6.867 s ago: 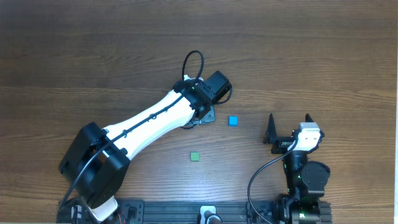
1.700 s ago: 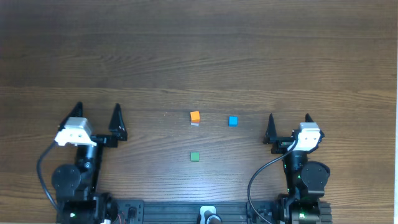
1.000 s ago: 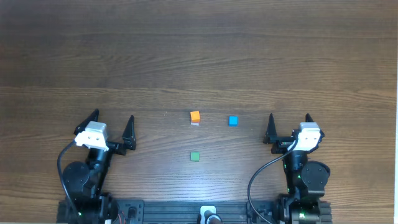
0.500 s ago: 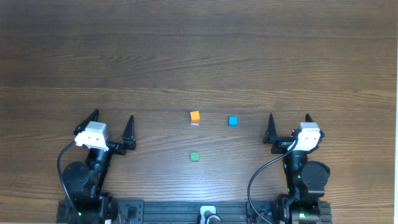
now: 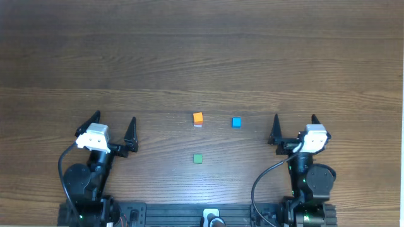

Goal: Stack Cubes

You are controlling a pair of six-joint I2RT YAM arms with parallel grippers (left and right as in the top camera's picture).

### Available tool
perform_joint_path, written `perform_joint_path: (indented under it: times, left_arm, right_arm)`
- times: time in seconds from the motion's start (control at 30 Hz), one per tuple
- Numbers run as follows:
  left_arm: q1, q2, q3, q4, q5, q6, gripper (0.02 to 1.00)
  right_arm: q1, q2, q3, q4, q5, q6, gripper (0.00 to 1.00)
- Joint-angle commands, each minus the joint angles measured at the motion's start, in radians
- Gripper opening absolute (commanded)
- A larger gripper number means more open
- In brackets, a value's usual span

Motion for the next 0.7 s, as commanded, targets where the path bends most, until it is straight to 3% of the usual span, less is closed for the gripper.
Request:
perform_joint_path:
  times: [0.03,0.37,0.53,0.7]
  left_arm:
    - [0.004,-0.012,-0.005,-0.001,0.013,0.011,0.998]
    - [0.004,-0.012,-0.005,-0.001,0.013,0.011,1.0]
    - [0.004,-0.012,-0.005,-0.001,0.013,0.011,1.0]
    - [0.004,-0.012,-0.005,-0.001,0.013,0.011,0.998]
  right_arm:
    - [-0.006,-0.008,-0.005,0.113,-0.055,0.269,0.991]
    - [-0.006,-0.008,0.023,0.384,-0.418,0.641,0.993]
    - [-0.006,-0.006,0.126,0.338,-0.57,0.713,0.991]
    - [-0.006,0.046,0.317,0.089,-0.667,0.721,0.991]
